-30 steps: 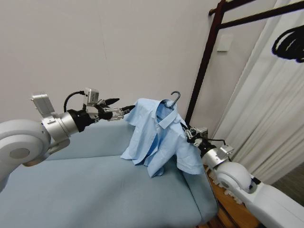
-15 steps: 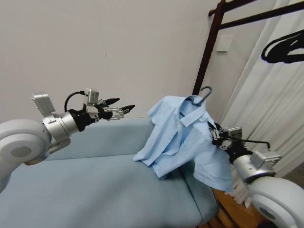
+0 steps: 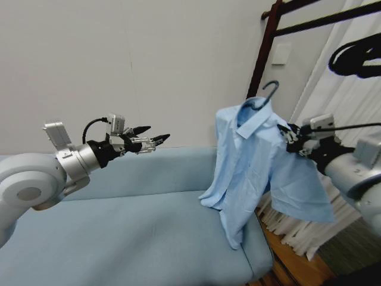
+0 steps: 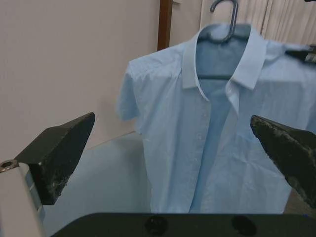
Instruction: Pick up the clothes from the sofa and hang them on the clothes hanger.
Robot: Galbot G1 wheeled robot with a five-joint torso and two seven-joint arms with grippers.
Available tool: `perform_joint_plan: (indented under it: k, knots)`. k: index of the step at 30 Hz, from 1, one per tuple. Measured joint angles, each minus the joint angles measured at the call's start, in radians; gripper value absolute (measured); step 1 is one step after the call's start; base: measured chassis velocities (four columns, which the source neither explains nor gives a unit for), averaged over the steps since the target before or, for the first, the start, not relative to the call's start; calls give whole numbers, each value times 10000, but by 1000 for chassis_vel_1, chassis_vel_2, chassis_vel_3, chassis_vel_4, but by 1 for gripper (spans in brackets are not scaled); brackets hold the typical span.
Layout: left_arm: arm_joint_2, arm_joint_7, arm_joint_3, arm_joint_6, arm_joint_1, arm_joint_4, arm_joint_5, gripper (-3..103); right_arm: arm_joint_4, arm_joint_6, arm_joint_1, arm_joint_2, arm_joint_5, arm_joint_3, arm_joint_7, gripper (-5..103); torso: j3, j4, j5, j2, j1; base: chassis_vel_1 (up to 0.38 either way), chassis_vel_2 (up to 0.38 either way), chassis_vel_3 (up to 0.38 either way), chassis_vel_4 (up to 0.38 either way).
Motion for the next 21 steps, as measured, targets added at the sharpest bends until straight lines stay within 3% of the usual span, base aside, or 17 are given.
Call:
perform_joint_plan:
  k: [1,5,8,12,15,19,20,21]
  knots:
    - [-64,-3,1,10,2,-12,5,100,-77,3,1087,-402,738,-232,129,9,-1,-7,-7,1,-1,0,0,0,0]
    - [-198,-2,-3,46,114,-145,40,100,-497,45,2578,-1175,1593,-477,510,9,-3,-18,0,2,-2,0,0,0,0]
    - [-292,0,-1,54,111,-217,66,100,-790,57,2907,-1636,2634,-674,1061,9,-4,-15,4,1,-2,0,0,0,0]
    - [-400,10,9,58,86,-285,97,100,-920,83,2449,-1594,3123,-811,1427,9,-3,-12,2,1,-2,0,0,0,0]
    - [-412,11,5,57,103,-312,102,100,-895,89,2226,-1528,3081,-820,1445,9,-2,-8,4,1,-1,0,0,0,0]
    - [-390,23,32,54,107,-359,108,100,-1328,132,482,-1118,541,-909,-68,9,-1,-7,4,1,-2,0,0,0,0]
    - [-390,23,32,54,107,-359,108,100,-1328,132,482,-1118,541,-909,-68,9,-1,-7,4,1,-2,0,0,0,0]
    - [-366,29,71,48,67,-361,104,100,-1600,135,121,-1080,-252,-911,-464,9,-1,-8,5,0,-2,0,0,0,0]
